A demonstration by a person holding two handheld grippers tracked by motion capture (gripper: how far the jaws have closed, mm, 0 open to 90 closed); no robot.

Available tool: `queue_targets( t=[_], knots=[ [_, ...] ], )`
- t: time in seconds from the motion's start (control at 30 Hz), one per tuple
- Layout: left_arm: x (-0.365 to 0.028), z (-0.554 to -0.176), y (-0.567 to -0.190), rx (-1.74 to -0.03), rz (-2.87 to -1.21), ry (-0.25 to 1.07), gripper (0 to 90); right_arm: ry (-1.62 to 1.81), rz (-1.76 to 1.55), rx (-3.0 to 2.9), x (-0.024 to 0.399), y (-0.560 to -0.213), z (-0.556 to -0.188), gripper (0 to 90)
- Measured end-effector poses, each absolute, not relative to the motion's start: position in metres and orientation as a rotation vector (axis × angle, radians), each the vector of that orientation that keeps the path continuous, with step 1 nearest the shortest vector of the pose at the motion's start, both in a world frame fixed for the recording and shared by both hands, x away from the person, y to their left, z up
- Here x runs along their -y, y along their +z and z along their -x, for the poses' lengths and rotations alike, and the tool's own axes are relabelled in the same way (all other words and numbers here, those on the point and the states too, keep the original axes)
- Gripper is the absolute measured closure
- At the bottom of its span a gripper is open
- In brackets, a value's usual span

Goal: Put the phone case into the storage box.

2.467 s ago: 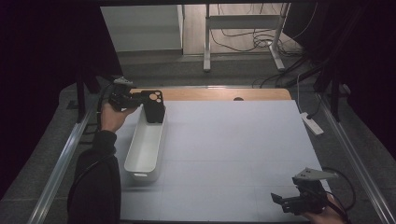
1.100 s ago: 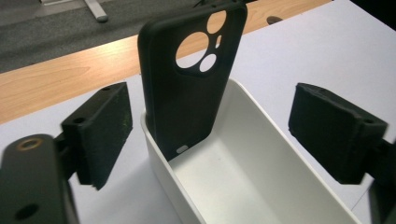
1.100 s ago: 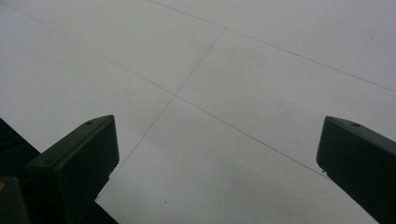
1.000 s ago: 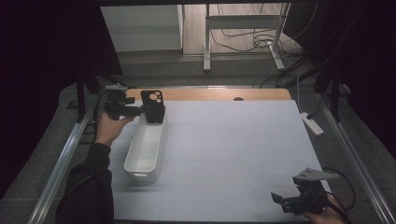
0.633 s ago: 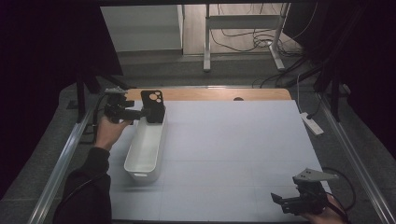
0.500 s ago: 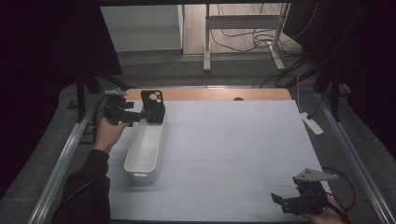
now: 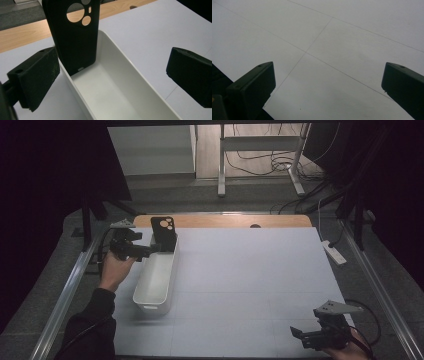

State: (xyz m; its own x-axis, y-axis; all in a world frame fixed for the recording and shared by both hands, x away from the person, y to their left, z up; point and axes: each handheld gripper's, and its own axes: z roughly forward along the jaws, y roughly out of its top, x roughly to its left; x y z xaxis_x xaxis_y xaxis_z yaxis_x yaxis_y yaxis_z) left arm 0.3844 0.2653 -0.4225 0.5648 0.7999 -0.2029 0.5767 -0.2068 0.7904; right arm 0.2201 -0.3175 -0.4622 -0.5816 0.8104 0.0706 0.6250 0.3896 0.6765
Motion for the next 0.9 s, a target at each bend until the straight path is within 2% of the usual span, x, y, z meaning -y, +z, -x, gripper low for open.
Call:
queue_targets(
  t=[0.9],
  knots=[
    [-0.262,-0.338,-0.428,-1.04,-1.92,0.275,0.0,0.99,-1.266,-2.382,0.319,-0.462,-0.22,0.0]
  ],
)
